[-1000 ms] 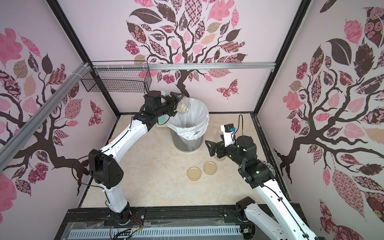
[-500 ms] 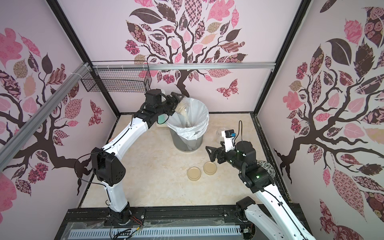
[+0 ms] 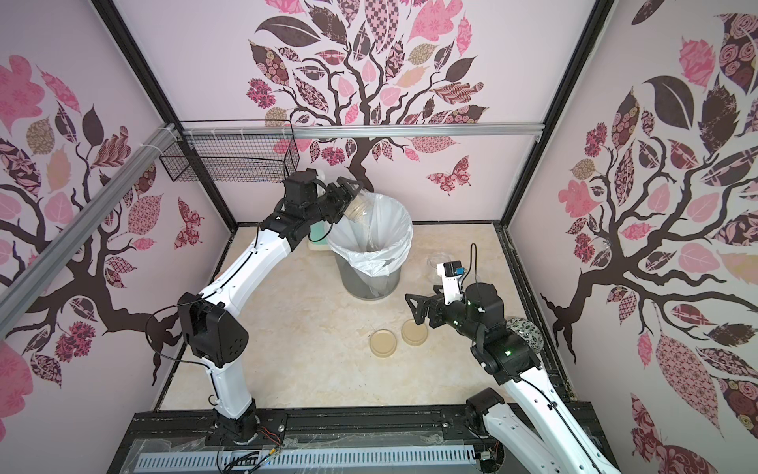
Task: Empty moldy rice from jars
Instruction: Pour the moldy rice from the jar into the trash bin.
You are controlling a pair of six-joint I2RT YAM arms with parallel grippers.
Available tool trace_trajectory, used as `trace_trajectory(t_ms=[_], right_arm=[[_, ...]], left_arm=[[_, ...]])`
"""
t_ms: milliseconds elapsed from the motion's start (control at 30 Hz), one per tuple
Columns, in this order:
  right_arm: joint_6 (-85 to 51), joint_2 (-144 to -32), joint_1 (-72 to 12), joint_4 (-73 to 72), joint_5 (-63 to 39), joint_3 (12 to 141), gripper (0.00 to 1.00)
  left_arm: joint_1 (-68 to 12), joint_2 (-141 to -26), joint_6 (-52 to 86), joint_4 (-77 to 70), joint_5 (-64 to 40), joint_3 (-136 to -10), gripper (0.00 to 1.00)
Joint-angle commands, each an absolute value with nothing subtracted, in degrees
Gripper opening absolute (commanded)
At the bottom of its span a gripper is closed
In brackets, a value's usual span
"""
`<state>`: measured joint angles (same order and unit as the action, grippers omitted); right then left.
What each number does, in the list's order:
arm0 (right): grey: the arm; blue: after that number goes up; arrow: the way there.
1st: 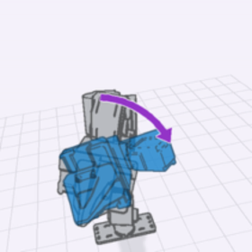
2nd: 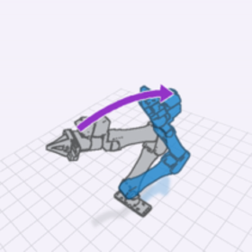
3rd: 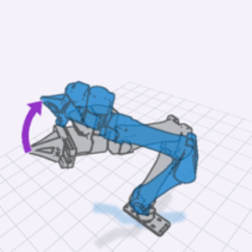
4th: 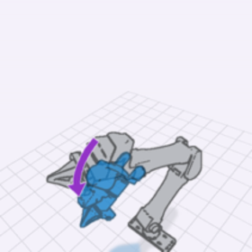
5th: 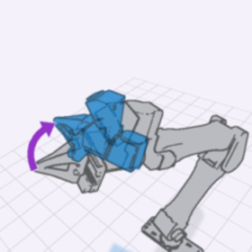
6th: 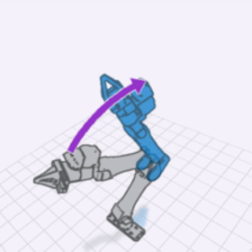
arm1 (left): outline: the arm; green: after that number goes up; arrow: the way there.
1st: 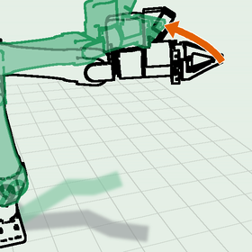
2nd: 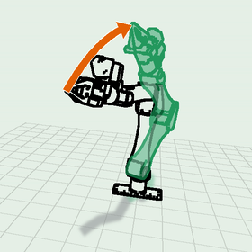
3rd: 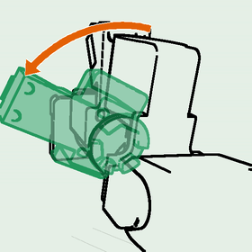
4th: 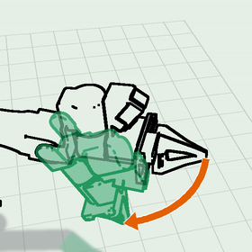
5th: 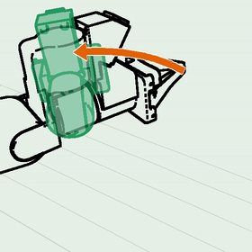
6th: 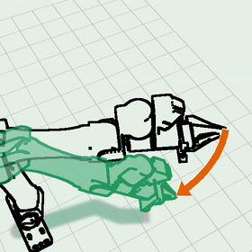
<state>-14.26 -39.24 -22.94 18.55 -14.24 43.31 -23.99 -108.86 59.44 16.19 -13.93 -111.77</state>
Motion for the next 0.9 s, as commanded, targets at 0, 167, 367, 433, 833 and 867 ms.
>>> trace_trajectory(t_ms=[0, 167, 367, 433, 833, 867], right_arm=[[-15.46, -38.52, -22.75, 17.68, -14.94, 42.3, 0.99], [-15.62, -38.41, -22.74, 17.76, -15.57, 41.71, 0.99], [-16.2, -38.15, -22.73, 17.67, -16.44, 41.23, 0.99], [-16.4, -37.88, -22.74, 17.79, -16.39, 40.93, 0.99], [-17.04, -36.83, -22.73, 18.85, -16.79, 40.25, 0.99], [-17.01, -36.83, -22.76, 19.14, -16.86, 40.41, 0.99]], left_arm=[[-23.75, -108.34, 56.74, 12.88, -13.32, -114.48, 0.69], [-23.77, -108.33, 55.82, 13.05, -13.43, -114.56, 0.69], [-23.81, -108.02, 53.53, 13.36, -13.18, -114.31, 0.69], [-23.75, -107.85, 52.22, 13.48, -13.43, -114.35, 0.69], [-23.88, -106.81, 46.3, 14.8, -13.18, -114.27, 0.69], [-23.84, -106.72, 46.1, 14.83, -13.18, -114.24, 0.69]])
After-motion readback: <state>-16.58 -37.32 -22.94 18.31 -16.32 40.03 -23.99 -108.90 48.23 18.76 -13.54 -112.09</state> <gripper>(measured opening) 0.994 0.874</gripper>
